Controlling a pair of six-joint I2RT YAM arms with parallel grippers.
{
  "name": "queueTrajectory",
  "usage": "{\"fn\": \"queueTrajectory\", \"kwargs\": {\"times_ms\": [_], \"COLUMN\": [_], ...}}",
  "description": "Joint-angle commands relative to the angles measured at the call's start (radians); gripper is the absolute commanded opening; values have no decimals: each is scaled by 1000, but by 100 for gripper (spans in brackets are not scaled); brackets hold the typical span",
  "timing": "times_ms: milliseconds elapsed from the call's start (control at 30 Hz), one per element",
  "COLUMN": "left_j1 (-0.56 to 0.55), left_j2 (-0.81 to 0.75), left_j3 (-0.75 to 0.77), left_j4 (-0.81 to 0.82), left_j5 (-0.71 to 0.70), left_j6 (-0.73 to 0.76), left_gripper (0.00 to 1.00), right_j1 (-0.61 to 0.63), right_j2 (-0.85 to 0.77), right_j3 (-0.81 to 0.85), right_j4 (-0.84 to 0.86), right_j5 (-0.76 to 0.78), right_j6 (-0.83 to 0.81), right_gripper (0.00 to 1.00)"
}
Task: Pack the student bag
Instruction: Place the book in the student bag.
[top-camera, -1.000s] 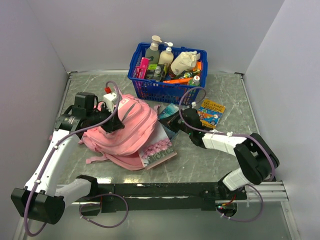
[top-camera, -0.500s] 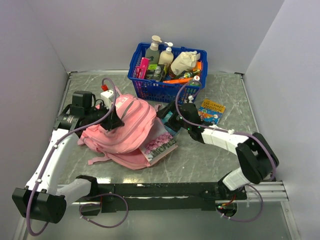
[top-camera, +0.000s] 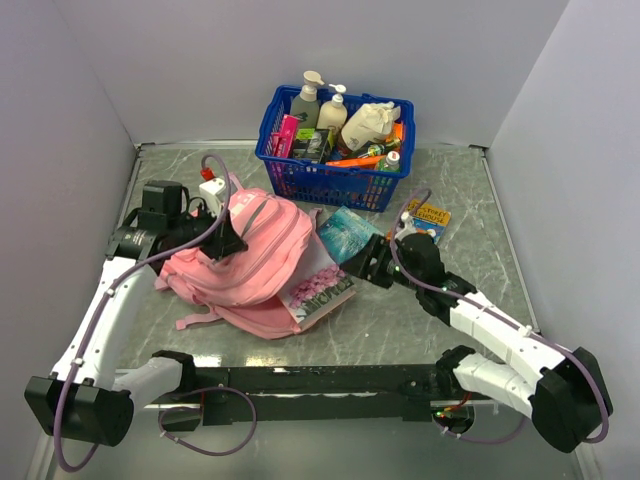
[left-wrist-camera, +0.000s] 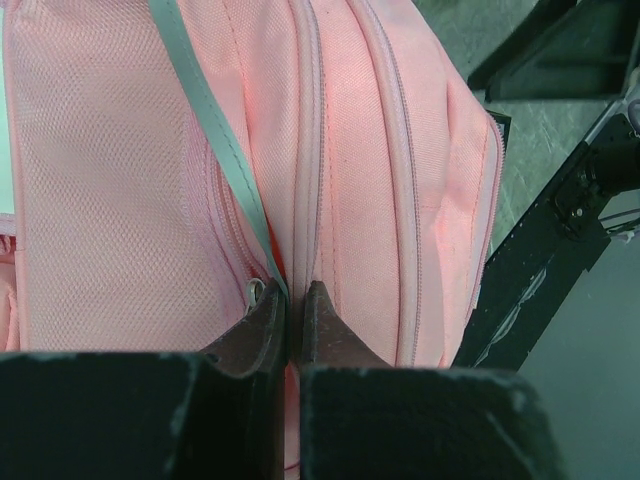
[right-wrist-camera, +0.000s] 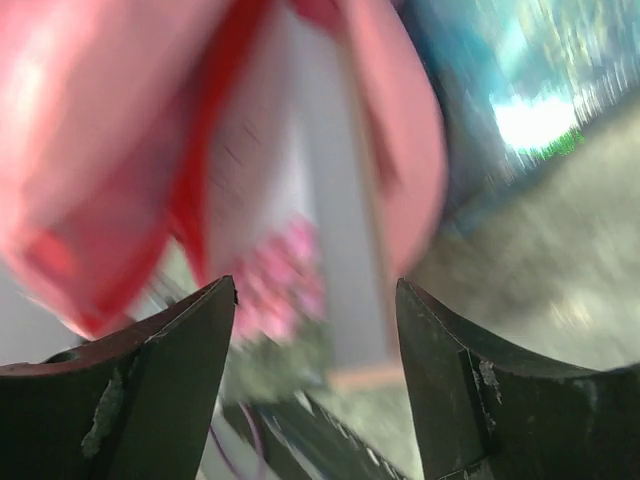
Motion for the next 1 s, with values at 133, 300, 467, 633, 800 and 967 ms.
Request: {"fn": "queueTrajectory", "kwargs": {"times_ms": [133, 300, 467, 633, 800, 967], "left_j1": [5, 5, 5, 7, 5, 5], "left_j2": [-19, -16, -18, -19, -25, -31], "left_j3": [101, 103, 109, 109, 109, 103], "left_j4": [133, 141, 139, 145, 138, 135], "left_j5": [105, 115, 116, 124, 118, 115], "left_j6": [2, -6, -9, -18, -10, -7], "left_gripper": [1, 1, 1, 1, 1, 1], "right_j1": [2, 7, 42, 116, 163, 203], "right_j2": [-119, -133, -27, 144, 284, 381], "right_j3": [-94, -108, -63, 42, 162, 265], "right_j4": [-108, -79, -11, 68, 93, 125], "right_j5": [-142, -153, -164, -152, -141, -86], "right_j6": [-77, -65, -34, -6, 7, 20], "right_gripper": [71, 59, 49, 45, 37, 36]}}
